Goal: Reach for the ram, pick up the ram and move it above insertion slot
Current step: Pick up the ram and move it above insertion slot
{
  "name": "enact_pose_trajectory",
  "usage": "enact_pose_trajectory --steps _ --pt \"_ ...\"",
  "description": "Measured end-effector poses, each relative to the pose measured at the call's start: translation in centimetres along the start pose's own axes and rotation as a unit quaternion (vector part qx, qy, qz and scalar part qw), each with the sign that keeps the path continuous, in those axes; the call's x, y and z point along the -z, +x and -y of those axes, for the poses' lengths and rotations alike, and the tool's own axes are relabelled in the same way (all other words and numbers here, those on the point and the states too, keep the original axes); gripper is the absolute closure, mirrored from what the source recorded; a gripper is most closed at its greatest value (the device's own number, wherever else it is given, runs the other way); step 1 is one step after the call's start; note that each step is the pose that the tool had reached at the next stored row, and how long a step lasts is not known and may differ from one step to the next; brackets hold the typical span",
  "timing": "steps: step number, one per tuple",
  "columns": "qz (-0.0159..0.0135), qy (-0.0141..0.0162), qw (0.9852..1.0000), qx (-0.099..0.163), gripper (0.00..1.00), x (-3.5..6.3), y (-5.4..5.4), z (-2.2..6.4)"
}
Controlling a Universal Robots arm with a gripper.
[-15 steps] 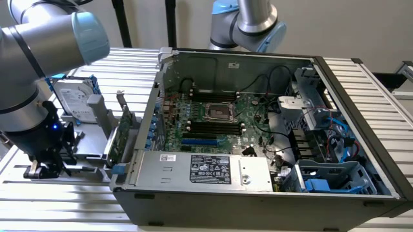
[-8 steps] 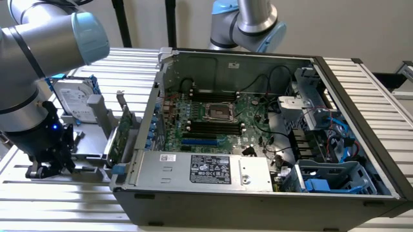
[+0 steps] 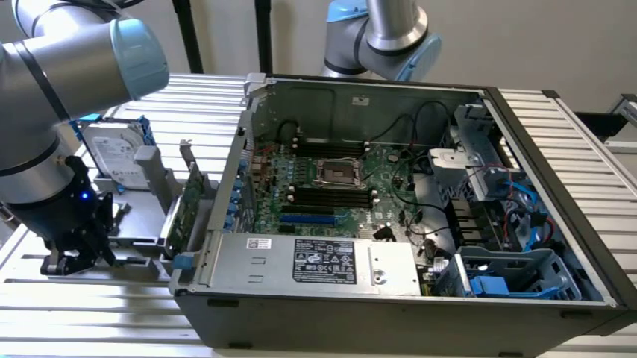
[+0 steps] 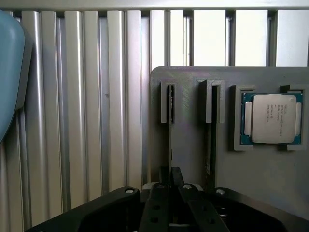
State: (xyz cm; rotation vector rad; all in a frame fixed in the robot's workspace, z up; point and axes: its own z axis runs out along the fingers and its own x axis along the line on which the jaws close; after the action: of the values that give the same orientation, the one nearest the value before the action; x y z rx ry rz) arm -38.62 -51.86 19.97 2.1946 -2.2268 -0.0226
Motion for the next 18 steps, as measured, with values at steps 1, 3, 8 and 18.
enact_pose_trajectory --steps 1,3,8,18 --pt "0.0000 0.0000 1.0000 0.000 0.87 0.00 0.00 0.00" --pt "0.0000 0.0000 1.0000 0.000 0.87 0.00 0.00 0.00" --pt "0.0001 0.0000 1.0000 0.000 0.87 0.00 0.00 0.00" --pt "0.0000 0.0000 1.0000 0.000 0.87 0.18 0.00 -0.01"
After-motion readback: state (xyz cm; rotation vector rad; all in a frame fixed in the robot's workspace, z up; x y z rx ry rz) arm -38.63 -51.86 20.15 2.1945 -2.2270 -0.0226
